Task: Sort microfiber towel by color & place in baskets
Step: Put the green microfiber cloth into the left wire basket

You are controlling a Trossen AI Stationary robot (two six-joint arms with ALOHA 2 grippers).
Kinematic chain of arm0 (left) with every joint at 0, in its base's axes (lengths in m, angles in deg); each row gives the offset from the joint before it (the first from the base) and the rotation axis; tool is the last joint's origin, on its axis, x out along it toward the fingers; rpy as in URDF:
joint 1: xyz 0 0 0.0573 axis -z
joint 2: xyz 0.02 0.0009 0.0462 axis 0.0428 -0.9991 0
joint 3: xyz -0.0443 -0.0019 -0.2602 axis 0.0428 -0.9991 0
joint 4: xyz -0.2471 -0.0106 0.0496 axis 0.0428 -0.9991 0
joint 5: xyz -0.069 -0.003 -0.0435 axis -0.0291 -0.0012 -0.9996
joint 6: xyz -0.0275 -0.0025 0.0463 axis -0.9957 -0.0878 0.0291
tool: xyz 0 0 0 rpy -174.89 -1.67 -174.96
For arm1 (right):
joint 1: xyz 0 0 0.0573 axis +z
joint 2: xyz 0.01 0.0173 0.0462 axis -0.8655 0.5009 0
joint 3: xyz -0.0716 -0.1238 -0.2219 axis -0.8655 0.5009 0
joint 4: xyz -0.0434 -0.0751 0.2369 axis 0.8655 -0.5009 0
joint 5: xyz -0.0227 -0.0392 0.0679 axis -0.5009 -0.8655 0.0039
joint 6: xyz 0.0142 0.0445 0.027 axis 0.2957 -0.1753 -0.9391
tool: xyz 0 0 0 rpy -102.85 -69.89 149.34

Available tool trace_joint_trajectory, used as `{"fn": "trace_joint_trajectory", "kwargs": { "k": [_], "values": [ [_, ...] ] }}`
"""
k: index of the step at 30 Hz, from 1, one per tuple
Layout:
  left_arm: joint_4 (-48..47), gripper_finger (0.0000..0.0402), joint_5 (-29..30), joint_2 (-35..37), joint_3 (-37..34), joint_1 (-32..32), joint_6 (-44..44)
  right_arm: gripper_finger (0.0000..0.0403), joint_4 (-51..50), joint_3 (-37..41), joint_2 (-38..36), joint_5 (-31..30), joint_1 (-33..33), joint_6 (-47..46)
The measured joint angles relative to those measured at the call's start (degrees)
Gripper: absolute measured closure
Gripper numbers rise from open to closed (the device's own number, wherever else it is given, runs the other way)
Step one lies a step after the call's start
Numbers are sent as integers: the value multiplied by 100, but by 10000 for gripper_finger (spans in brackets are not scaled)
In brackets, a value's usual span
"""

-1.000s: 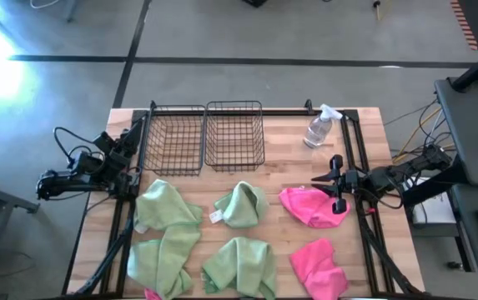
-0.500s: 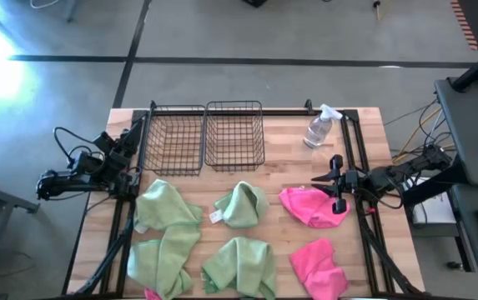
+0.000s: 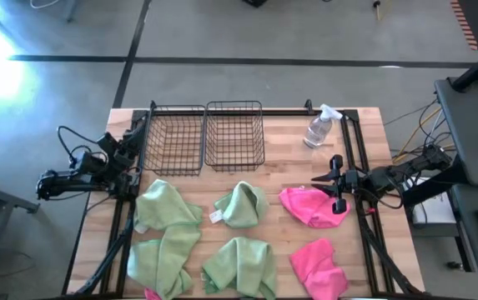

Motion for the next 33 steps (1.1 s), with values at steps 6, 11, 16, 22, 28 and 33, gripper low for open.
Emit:
{"fn": "trace_joint_trajectory", "kwargs": {
  "k": [6, 11, 16, 22, 28, 33],
  "values": [
    [-808, 286, -1822, 0, 0, 0, 35, 335, -1, -2, 0, 0, 1, 3],
    [-1391, 286, -2933, 0, 0, 0, 254, 335, -2, -2, 0, 2, 1, -5],
    [-1873, 286, -3165, 2, 0, 0, 311, 335, -2, -2, 0, 2, 2, -9],
    [-2542, 286, -3362, 2, 0, 0, 305, 335, -2, -1, 0, 2, 0, 3],
    [-2898, 286, -3508, 2, 0, 0, 476, 335, 0, 0, 0, 2, 2, -3],
    [-3200, 286, -3510, 28, 0, 0, 761, 335, -2, -2, -2, 2, 1, -7]
  ]
}}
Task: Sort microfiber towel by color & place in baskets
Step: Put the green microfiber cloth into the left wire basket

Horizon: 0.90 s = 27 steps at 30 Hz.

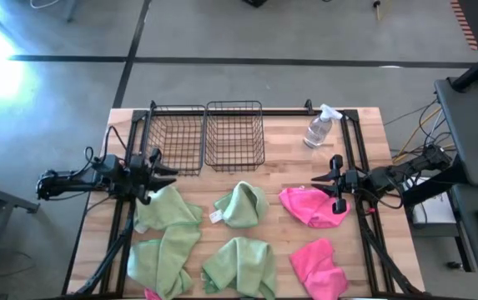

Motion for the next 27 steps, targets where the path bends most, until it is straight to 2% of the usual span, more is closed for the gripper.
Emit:
{"fn": "trace_joint_trajectory", "kwargs": {
  "k": [5, 7, 18, 27],
  "values": [
    [1, 286, 53, 0, 0, 0, 967, 335, 0, 0, 0, 0, 1, 0],
    [-2, 286, 73, 0, 0, 0, 1074, 335, 0, 2, 0, 0, -1, 11],
    [-60, 286, 142, 0, 0, 0, 1021, 335, 0, 0, 2, 0, 1, 0],
    [-78, 286, 50, -30, 0, 0, 565, 335, 0, 1, 1, 0, 0, 0]
  ]
}}
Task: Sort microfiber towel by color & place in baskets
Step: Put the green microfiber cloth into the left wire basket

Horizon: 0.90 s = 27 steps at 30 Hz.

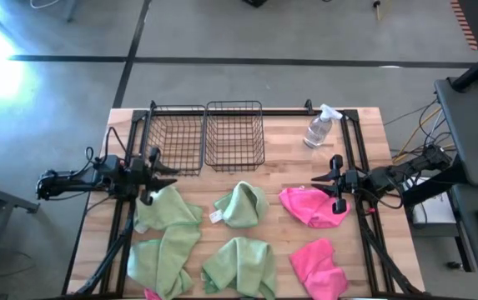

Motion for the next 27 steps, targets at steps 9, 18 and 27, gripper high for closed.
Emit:
{"fn": "trace_joint_trajectory", "kwargs": {
  "k": [9, 18, 27],
  "values": [
    [4, 286, -2, -7, 0, 0, -344, 335, 0, -1, -1, 0, 1, 0],
    [-4, 286, 24, -7, 0, 0, -460, 335, 0, -1, 1, 0, 1, 0],
    [117, 286, 35, -7, 0, 0, -423, 335, 0, 1, 0, 0, 1, 2]
  ]
}}
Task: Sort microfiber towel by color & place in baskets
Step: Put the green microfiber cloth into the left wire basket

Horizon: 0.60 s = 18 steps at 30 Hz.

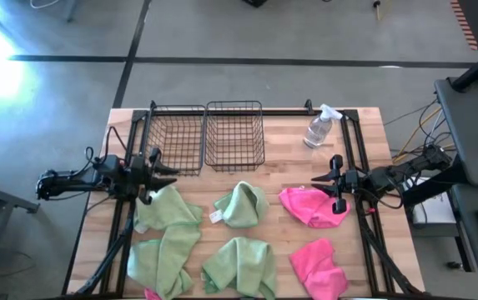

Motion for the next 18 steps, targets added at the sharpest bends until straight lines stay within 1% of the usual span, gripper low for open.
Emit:
{"fn": "trace_joint_trajectory", "kwargs": {
  "k": [12, 18],
  "values": [
    [17, 286, -27, -2, 0, 0, 0, 335, 0, -1, 1, 0, 0, -2],
    [176, 286, 13, -2, 0, 0, 18, 335, 0, 0, 1, 0, 0, 2]
  ]
}}
